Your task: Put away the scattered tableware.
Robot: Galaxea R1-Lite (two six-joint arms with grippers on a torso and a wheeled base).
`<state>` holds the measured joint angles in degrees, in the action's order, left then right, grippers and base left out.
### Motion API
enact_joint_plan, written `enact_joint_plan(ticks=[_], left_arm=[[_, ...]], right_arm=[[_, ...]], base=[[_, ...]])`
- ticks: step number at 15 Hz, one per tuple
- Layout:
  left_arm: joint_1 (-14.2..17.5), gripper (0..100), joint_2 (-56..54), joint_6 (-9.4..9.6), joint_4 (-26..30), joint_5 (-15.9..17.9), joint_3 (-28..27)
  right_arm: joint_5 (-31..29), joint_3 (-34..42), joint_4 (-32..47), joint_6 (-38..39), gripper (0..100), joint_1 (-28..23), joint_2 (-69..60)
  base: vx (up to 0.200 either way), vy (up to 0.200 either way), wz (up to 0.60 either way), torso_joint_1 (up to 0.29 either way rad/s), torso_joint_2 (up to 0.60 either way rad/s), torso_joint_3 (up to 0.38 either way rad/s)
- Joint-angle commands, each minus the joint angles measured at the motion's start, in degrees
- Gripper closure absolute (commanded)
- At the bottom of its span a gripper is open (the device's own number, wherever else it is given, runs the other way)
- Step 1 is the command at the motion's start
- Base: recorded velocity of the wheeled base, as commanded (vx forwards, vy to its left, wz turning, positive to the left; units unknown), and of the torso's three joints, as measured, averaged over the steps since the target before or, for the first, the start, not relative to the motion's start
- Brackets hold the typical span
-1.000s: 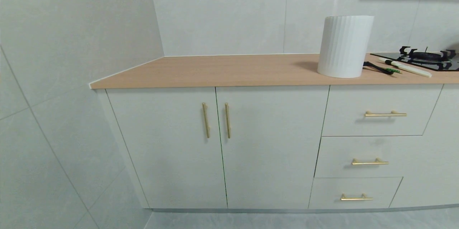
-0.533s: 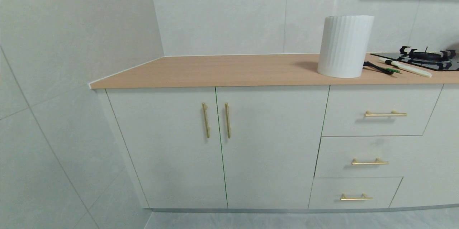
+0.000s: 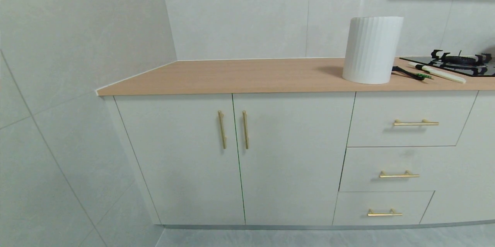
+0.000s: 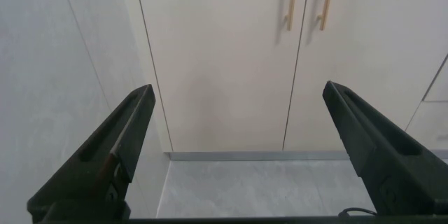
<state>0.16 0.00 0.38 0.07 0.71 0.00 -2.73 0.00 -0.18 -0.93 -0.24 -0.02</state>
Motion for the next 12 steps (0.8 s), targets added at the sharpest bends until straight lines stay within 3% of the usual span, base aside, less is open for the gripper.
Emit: enact_joint_plan(ticks=[1,9,12], left_arm=[[0.0,0,0.0,-0.03,0.0,0.0,0.0],[0.0,0,0.0,-0.03,0.1,0.0,0.0],[0.0,0,0.0,-0.11,0.1,0.0,0.0]], right_arm=[[0.0,0.0,0.1,0.0,0,0.0,0.1],[0.7,0.0,0.1,0.0,0,0.1,0.1],[0.7,0.0,0.1,0.0,0,0.1,0.1]], base=[[0.0,0.0,0.0,0.0,0.0,0.0],[0.0,0.0,0.0,0.0,0.0,0.0],[0.0,-0.2,0.0,0.002,0.01,0.002]])
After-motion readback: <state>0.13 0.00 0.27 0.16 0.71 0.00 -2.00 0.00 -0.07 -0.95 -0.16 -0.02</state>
